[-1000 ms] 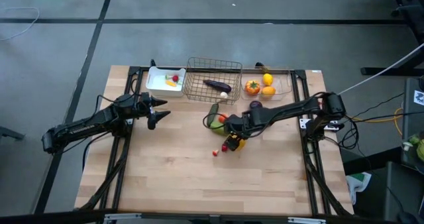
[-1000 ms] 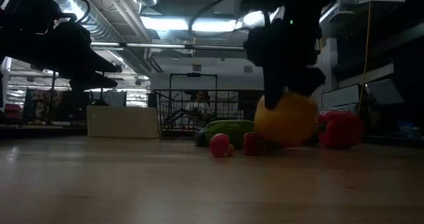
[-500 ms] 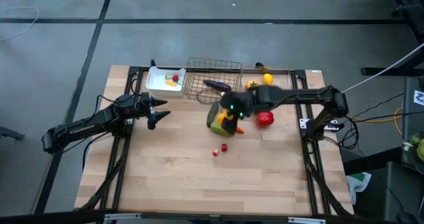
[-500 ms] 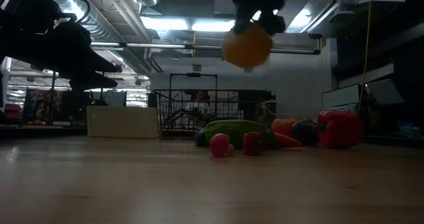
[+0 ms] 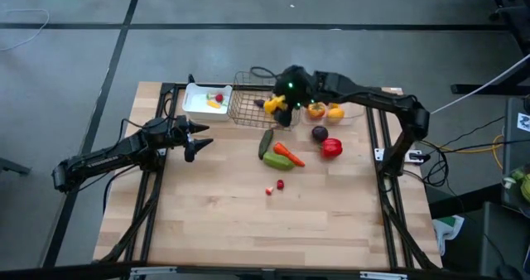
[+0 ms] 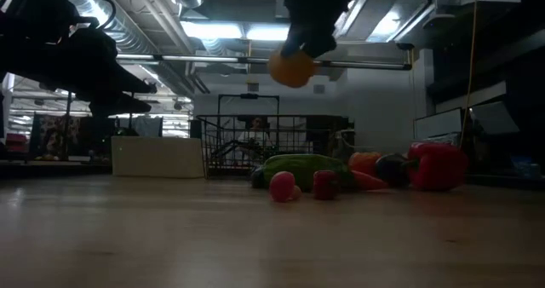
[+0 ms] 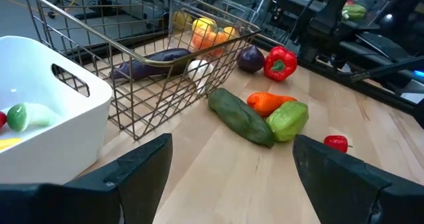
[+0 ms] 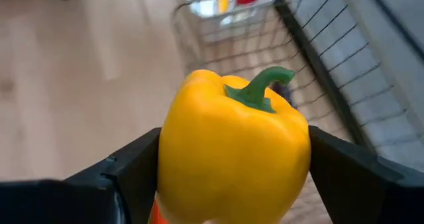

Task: Sort produce into baskets
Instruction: Put the yellow bell pepper into the wire basket

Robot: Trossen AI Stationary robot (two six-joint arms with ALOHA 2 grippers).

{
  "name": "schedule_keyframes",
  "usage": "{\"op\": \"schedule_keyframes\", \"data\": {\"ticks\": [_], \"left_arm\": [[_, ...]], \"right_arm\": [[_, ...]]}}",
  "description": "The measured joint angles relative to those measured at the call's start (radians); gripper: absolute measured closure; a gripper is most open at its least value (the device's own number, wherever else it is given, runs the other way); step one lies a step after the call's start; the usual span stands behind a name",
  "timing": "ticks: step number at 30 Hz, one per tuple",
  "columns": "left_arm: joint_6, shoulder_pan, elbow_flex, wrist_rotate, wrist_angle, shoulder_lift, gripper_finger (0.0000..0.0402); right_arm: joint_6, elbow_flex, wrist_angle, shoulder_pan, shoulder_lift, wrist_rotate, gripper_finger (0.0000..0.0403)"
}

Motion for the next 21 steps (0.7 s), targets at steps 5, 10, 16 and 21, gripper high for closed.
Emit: {"op": "schedule_keyframes", "data": {"ticks": [5, 10, 16, 21], "left_arm": [[-0.004, 0.0, 0.0, -0.004, 0.0, 0.005, 0.0092], [-0.032, 0.0, 0.0, -0.004, 0.0, 0.007, 0.0092], [-0.046, 0.0, 0.0, -0.005, 0.0, 0.007, 0.0092], [-0.076, 0.0, 0.0, -0.007, 0.0, 0.007, 0.0092]], "right_arm": [[-0.074, 0.0, 0.042, -0.072, 0.047, -0.01, 0.0077], [-0.096, 0.0, 0.081, -0.119, 0.118, -0.042, 0.0077], [-0.097, -0.001, 0.105, -0.145, 0.201, -0.05, 0.0077], [-0.096, -0.001, 0.124, -0.143, 0.246, -0.035, 0.0077]]}}
